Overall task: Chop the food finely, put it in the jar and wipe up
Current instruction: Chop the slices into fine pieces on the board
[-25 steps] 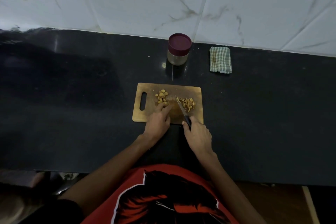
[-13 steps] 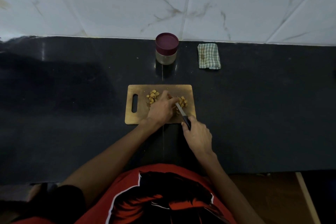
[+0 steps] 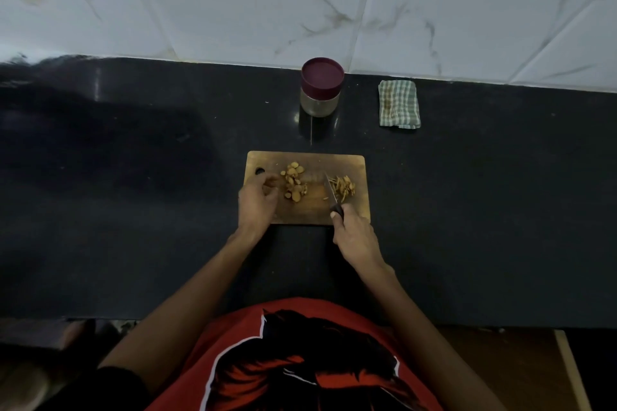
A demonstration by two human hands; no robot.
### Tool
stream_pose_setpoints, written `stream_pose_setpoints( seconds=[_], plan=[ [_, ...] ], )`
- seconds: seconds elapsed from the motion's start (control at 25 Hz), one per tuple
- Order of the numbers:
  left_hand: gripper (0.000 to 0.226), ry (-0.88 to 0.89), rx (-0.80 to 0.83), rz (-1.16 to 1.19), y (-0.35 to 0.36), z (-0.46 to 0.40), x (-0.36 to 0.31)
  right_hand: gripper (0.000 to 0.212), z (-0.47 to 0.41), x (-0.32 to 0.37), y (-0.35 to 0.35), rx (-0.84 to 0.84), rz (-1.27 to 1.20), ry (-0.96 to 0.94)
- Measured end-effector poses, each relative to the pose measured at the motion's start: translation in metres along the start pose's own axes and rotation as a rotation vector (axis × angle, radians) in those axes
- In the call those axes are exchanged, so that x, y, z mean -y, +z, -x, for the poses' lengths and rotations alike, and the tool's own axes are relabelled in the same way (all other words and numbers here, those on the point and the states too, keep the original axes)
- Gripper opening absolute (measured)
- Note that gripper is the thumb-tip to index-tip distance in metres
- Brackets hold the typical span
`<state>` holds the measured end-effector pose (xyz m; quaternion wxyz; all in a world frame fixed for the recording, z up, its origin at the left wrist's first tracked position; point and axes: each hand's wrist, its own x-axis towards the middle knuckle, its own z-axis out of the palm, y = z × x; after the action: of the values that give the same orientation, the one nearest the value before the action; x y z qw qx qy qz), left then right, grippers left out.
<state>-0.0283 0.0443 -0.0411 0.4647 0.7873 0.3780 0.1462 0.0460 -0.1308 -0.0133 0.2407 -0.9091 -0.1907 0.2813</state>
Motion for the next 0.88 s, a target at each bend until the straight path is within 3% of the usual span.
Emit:
stream_pose_setpoints(
  seconds=[0.16,0.36,0.88],
  plan=[
    [0.023,-0.036,0.015,0.025,-0.002,-0.006,0.006,0.027,-0.004,0.006,0.004,0.049,0.009,-0.014],
    [0.019,0.055,0.083,-0.097,0.012,-0.007,-0.001,0.029,-0.004,-0.006,0.0,-0.029,0.069,0.074],
    [0.021,0.189,0.154,-0.269,0.016,0.003,-0.004,0.028,-0.011,-0.008,0.003,0.004,0.003,0.076]
  ],
)
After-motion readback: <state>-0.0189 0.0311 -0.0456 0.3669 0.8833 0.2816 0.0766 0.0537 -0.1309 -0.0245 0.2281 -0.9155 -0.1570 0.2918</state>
